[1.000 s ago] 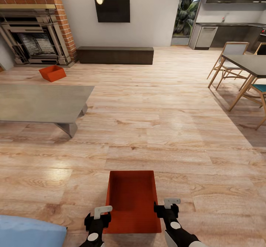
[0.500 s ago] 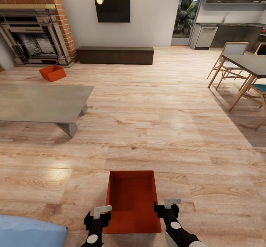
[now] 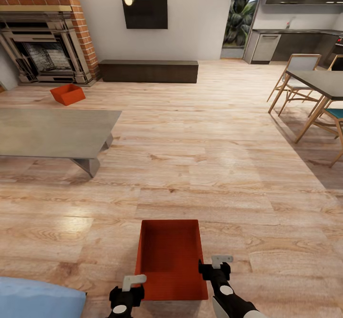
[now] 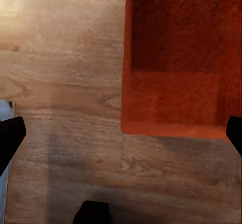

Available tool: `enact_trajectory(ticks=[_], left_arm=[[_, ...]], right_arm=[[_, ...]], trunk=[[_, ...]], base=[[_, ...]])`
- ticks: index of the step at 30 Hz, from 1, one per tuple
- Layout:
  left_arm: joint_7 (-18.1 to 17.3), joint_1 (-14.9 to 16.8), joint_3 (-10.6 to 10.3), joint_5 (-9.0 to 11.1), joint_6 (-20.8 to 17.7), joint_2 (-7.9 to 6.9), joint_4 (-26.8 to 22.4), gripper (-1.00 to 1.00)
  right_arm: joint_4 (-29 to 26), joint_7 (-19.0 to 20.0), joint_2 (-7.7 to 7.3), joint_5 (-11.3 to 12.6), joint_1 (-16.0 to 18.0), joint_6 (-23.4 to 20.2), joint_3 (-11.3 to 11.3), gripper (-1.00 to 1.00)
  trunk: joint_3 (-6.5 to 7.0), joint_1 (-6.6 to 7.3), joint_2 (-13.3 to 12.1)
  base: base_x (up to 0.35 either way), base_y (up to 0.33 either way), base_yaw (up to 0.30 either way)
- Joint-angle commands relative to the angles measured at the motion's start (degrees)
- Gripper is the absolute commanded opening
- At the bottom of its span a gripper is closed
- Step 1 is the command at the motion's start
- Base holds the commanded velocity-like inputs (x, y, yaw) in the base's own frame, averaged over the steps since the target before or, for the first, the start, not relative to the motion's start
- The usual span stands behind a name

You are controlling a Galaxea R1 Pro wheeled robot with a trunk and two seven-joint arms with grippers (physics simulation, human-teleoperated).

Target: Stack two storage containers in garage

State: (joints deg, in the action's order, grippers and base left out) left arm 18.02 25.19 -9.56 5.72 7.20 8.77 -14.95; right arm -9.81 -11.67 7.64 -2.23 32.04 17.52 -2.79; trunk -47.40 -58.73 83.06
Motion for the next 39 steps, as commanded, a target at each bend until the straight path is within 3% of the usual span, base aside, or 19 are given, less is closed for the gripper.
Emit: enact_trajectory(ticks=[1,5,14,24,39], left_arm=[[-0.4,0.0,-0.5,0.6,-1.3,-0.23,-0.4,1.00],[-1.3,0.0,-0.4,0.6,-3.4,-0.50,-1.1,1.00],[-1.2,0.0,-0.3,0.7,-3.6,-0.59,-1.4,1.00],[-0.3,0.0,-0.2,0.6,-0.6,-0.50,-1.5,1.00],[-0.1,0.0,-0.1,0.8,-0.4,-0.51,-1.5,1.00]], right_arm=[[0.1,-0.5,0.02,-0.2,0.0,0.1,-0.3,1.00],[0.1,-0.5,0.08,-0.2,0.0,0.1,-0.3,1.00],[0.1,-0.5,0.09,-0.2,0.0,0.0,-0.3,1.00],[0.1,-0.5,0.09,-0.2,0.0,0.0,-0.3,1.00],[0.1,-0.5,0.09,-0.2,0.0,0.0,-0.3,1.00]], trunk=[[-0.04,0.00,0.0],[-0.04,0.00,0.0],[-0.04,0.00,0.0],[-0.04,0.00,0.0],[-0.04,0.00,0.0]], base=[[0.000,0.000,0.000],[0.000,0.000,0.000],[0.000,0.000,0.000],[0.000,0.000,0.000],[0.000,0.000,0.000]])
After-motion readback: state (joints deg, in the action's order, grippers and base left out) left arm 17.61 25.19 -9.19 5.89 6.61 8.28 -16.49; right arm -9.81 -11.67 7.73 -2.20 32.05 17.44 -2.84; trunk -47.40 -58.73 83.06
